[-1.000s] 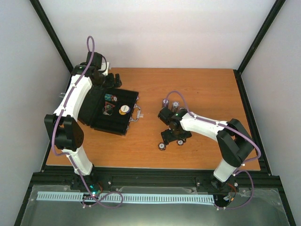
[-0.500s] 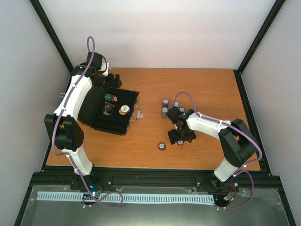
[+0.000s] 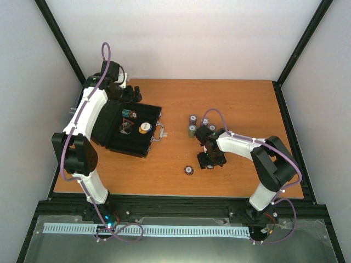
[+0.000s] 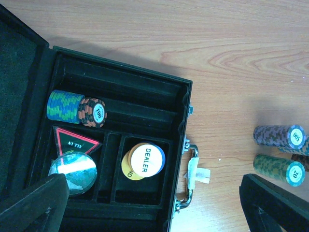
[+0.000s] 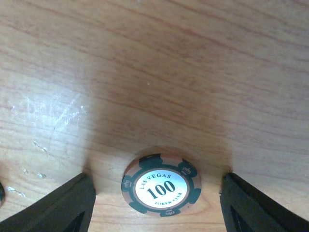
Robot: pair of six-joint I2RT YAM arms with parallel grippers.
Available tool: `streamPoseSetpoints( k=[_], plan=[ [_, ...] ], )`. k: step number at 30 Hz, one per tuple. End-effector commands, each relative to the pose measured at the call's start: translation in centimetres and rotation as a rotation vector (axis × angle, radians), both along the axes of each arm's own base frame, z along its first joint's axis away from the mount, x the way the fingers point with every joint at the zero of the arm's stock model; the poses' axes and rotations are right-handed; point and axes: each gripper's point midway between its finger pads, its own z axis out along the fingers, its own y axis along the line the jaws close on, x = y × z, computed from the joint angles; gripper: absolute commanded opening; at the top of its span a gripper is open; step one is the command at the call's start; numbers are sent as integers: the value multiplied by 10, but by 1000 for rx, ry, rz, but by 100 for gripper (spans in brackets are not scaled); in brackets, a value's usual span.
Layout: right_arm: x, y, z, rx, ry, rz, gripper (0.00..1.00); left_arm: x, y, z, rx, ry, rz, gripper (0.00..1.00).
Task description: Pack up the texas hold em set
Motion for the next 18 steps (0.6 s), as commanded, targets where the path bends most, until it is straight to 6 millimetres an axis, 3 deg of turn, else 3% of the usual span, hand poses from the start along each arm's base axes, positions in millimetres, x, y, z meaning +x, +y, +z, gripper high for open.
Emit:
streamPoseSetpoints(
  k=[1,12,18],
  plan=[
    [-1,-3,-15,-13,22,8,71,8,5,8,7,-22,11,100],
    [-14,-14,-18,-22,45,-1,66,10,6,1,10,-6,18,100],
    [-16,-14,-16,-15,49,-9,54,11,5,0,9,-4,18,100]
  ],
)
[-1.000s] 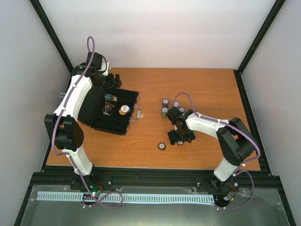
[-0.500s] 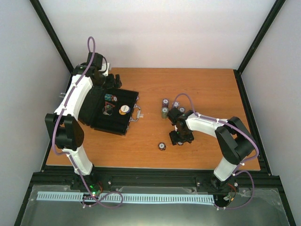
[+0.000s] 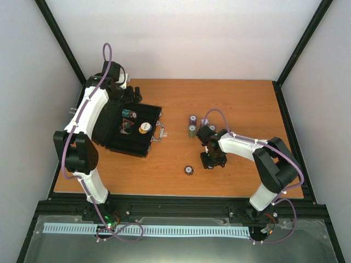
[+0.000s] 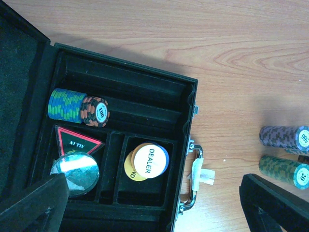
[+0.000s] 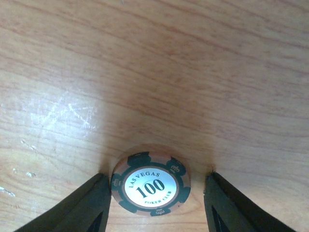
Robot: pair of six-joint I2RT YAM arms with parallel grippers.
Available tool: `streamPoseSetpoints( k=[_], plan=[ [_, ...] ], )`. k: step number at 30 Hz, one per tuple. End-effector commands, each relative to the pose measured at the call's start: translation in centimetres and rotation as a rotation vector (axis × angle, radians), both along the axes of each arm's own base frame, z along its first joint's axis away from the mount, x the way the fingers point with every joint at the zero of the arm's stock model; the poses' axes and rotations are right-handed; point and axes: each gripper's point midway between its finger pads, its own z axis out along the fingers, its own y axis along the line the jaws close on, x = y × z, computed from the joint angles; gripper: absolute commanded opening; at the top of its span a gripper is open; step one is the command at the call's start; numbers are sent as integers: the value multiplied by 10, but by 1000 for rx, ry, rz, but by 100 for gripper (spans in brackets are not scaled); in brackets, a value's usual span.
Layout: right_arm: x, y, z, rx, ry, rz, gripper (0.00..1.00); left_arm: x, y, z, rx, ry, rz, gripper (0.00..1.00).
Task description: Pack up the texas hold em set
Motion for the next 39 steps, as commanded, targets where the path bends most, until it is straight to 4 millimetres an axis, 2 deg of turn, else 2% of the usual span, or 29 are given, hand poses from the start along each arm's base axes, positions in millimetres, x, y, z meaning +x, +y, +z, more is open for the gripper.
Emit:
streamPoseSetpoints(
  k=[1,20,29,33,34,36,38,39],
  plan=[
    [-16,-10,-15,-21,63,-10,53,8,4,8,-2,-21,12,100],
    [-3,-7,-3,-38,29,-10,42,6,5,7,-3,-21,22,100],
    [15,5,37,9,-39,-2,42,10,3,7,-13,-20,27,100],
    [19,8,45,15,-53,7,42,12,3,6,-15,-18,30,100],
    [19,6,46,11,-58,5,44,12,3,5,-15,-17,29,100],
    [20,2,45,-7,-68,3,58,12,3,4,-16,-13,31,100],
    [20,-3,43,-23,-77,-1,77,12,2,4,-20,-12,31,100],
    [20,-5,42,-20,-76,-5,93,12,2,4,-22,-12,32,100]
  ],
)
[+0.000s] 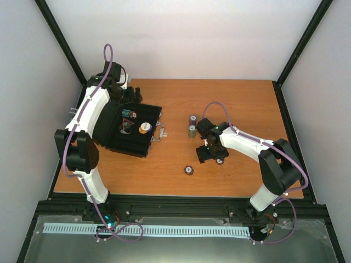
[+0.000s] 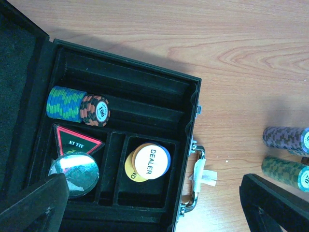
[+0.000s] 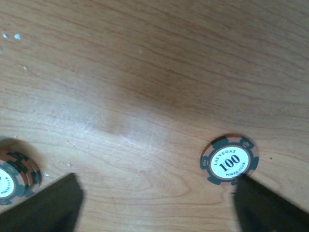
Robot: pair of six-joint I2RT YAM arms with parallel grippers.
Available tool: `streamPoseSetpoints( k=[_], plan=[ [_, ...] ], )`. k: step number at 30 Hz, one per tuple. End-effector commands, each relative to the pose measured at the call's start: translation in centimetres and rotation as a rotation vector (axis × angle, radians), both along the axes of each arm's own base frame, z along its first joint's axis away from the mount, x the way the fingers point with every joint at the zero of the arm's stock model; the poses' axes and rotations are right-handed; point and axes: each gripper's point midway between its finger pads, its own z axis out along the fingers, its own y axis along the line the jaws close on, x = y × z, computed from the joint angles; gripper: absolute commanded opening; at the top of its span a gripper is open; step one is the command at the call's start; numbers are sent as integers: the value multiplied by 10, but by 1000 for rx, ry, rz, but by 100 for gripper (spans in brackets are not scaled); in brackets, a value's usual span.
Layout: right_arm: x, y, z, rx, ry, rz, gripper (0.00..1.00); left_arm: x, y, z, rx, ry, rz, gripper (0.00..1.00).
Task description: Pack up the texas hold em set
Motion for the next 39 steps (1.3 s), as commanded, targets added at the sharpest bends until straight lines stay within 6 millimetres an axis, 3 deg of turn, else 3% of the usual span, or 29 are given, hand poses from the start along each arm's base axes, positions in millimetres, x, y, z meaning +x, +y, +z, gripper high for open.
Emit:
streamPoseSetpoints(
  k=[1,8,13,22,29,39],
  plan=[
    [3,-14,3,-17,-27,-17,99,10,1,11,-24,-30,22,100],
    [4,-35,-9,52,8,-75,100,12,1,8,-29,-24,25,100],
    [4,-33,-23,67,29,-69,99,14,0,6,-31,-20,27,100],
    [0,-40,-48,65,76,-108,85,16,2,4,-17,-9,24,100],
    [-2,-41,-51,62,86,-115,68,20,1,3,-18,-4,22,100],
    [-6,-43,-53,57,97,-122,58,24,-1,0,-25,1,20,100]
  ],
)
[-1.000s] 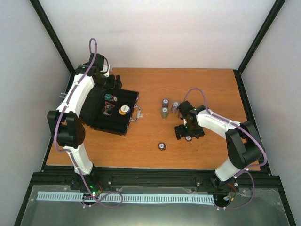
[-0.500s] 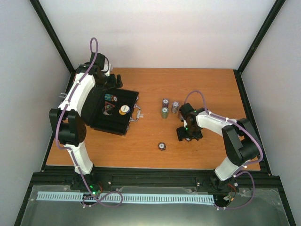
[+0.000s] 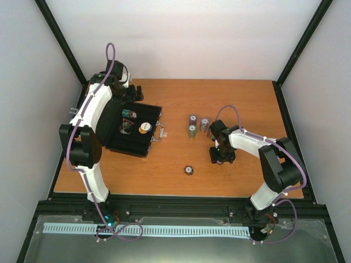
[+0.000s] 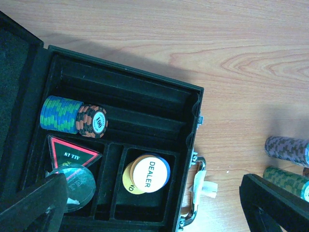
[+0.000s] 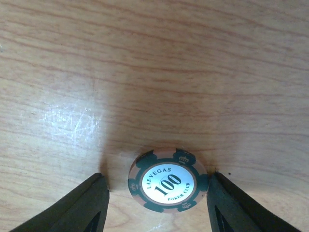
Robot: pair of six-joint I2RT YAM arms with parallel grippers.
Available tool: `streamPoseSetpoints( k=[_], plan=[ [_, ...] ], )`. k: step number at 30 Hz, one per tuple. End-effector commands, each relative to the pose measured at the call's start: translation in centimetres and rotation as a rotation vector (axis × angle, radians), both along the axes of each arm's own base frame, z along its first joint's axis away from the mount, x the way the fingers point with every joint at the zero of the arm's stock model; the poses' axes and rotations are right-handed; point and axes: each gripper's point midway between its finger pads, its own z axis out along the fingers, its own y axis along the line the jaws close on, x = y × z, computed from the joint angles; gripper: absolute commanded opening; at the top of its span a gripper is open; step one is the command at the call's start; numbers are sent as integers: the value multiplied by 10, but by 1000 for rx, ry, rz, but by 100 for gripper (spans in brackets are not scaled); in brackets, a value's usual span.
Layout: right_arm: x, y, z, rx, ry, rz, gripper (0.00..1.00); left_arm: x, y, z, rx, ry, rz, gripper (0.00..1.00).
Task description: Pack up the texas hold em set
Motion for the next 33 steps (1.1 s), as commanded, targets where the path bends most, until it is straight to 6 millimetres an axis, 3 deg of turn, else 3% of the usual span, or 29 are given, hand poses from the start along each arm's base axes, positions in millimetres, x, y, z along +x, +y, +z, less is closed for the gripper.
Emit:
streamPoseSetpoints(
  k=[1,16,33],
  plan=[
    [-11,3,-17,27,52,-11,56,7,2,10,-14,-17,8,100],
    [-10,12,-10,81,45,-12,46,4,4,11,-3,-20,5,100],
    [6,33,35,196,-32,18,44,5,1,10,-23,-19,6,100]
  ],
)
